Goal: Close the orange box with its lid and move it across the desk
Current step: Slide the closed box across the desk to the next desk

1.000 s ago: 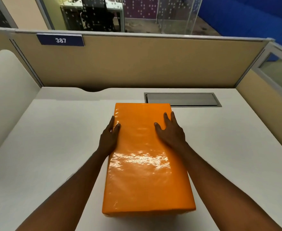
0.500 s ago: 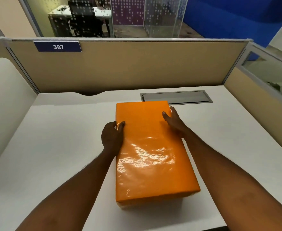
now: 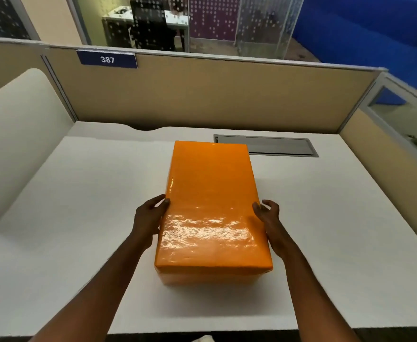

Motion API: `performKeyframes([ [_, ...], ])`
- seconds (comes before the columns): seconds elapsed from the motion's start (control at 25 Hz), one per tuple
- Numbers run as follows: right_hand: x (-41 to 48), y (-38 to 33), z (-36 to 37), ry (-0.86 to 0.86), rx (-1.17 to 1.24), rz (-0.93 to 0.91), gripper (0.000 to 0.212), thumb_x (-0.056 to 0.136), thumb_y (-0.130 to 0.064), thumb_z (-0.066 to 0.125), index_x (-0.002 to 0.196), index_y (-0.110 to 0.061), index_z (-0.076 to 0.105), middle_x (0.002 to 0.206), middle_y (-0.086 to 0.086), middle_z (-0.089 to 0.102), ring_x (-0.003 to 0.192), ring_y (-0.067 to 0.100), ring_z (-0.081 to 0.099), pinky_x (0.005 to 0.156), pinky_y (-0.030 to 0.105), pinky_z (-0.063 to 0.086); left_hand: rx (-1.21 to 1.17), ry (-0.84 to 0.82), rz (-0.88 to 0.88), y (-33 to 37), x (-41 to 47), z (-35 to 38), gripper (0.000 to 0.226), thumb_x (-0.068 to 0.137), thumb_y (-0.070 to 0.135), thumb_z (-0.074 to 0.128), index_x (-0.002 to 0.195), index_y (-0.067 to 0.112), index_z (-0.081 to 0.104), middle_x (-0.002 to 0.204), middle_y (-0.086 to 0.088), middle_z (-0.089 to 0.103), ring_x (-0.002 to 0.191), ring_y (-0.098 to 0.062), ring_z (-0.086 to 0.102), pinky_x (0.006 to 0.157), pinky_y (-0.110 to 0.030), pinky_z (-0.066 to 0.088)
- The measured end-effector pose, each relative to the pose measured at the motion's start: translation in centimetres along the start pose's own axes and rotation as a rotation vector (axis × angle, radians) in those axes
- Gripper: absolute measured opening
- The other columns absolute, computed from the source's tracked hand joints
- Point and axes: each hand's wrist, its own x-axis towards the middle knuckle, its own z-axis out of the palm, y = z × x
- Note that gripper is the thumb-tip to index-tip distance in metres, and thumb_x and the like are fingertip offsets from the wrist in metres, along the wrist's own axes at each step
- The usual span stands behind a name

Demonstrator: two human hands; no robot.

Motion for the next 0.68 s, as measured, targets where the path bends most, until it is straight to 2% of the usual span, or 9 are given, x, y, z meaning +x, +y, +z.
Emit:
performKeyframes([
  [0.08, -1.2, 0.6, 0.1, -0.103, 0.054, 0.024, 0.077, 0.066, -0.065, 0.063, 0.128, -0.046, 0.022, 0.137, -0.003, 0.04, 0.11, 0.025, 0.057, 0.079, 0.041, 0.056, -0.087, -0.136, -0.092, -0.3, -1.2, -0.7, 0.052, 0.088, 0.042, 0.059, 0.137, 0.031, 0.046, 0.124, -0.006, 0.058, 0.108, -0.034, 0.061, 0.082, -0.048, 0.054],
  [0.16, -1.6, 0.8, 0.1, -0.14, 0.1, -0.004, 0.072, 0.071, -0.06, 0.064, 0.128, -0.048, 0.021, 0.129, -0.004, 0.044, 0.102, 0.021, 0.06, 0.066, 0.032, 0.056, -0.143, -0.184, -0.079, -0.8, -2.1, -0.9, 0.05, 0.089, 0.04, 0.058, 0.137, 0.032, 0.046, 0.124, -0.005, 0.059, 0.109, -0.036, 0.061, 0.086, -0.051, 0.054],
  [0.24, -1.6, 1.1, 0.1, -0.123, 0.153, -0.03, 0.059, 0.082, -0.045, 0.06, 0.129, -0.044, 0.025, 0.132, 0.001, 0.045, 0.104, 0.026, 0.06, 0.071, 0.038, 0.056, -0.18, -0.084, -0.02, -1.6, -3.2, -0.7, 0.038, 0.089, 0.034, 0.06, 0.126, 0.027, 0.058, 0.118, -0.009, 0.066, 0.1, -0.035, 0.066, 0.082, -0.049, 0.055],
  [0.36, -1.8, 1.9, -0.2, -0.098, 0.254, -0.033, 0.066, 0.075, -0.05, 0.065, 0.131, -0.037, 0.033, 0.139, 0.008, 0.047, 0.112, 0.034, 0.059, 0.086, 0.052, 0.054, -0.222, 0.074, 0.031, -2.9, -4.9, -0.7, 0.022, 0.086, 0.03, 0.066, 0.107, 0.026, 0.07, 0.112, -0.012, 0.07, 0.096, -0.034, 0.068, 0.082, -0.05, 0.055],
  [0.4, -2.1, 2.2, -0.3, -0.086, 0.281, -0.036, 0.066, 0.074, -0.052, 0.065, 0.131, -0.037, 0.034, 0.14, 0.009, 0.047, 0.113, 0.036, 0.058, 0.089, 0.054, 0.053, -0.205, 0.068, 0.035, -3.3, -5.6, -0.7, 0.026, 0.085, 0.032, 0.066, 0.11, 0.028, 0.069, 0.113, -0.009, 0.07, 0.098, -0.032, 0.068, 0.084, -0.05, 0.056],
  [0.52, -2.9, 4.1, -0.6, -0.065, 0.338, -0.049, 0.046, 0.088, -0.041, 0.05, 0.132, -0.044, 0.037, 0.142, 0.005, 0.046, 0.119, 0.035, 0.056, 0.093, 0.058, 0.05, -0.165, -0.006, 0.018, -4.5, -7.5, -1.1, 0.049, 0.076, 0.049, 0.065, 0.123, 0.041, 0.058, 0.113, 0.007, 0.068, 0.1, -0.022, 0.068, 0.084, -0.046, 0.057],
  [0.64, -3.6, 5.9, -0.2, -0.104, 0.387, -0.02, 0.05, 0.088, -0.042, 0.045, 0.137, -0.048, 0.037, 0.144, -0.001, 0.045, 0.121, 0.033, 0.055, 0.089, 0.056, 0.052, -0.176, -0.106, -0.018, -5.9, -8.7, -1.5, 0.048, 0.075, 0.057, 0.057, 0.123, 0.051, 0.054, 0.115, 0.015, 0.067, 0.099, -0.015, 0.069, 0.075, -0.035, 0.058],
  [0.68, -3.7, 6.1, 0.1, -0.091, 0.406, 0.0, 0.051, 0.087, -0.042, 0.045, 0.138, -0.048, 0.037, 0.145, 0.0, 0.045, 0.121, 0.034, 0.055, 0.088, 0.057, 0.052, -0.179, -0.138, -0.025, -6.2, -8.8, -1.5, 0.048, 0.078, 0.058, 0.053, 0.126, 0.051, 0.052, 0.119, 0.014, 0.066, 0.102, -0.014, 0.067, 0.078, -0.035, 0.058],
])
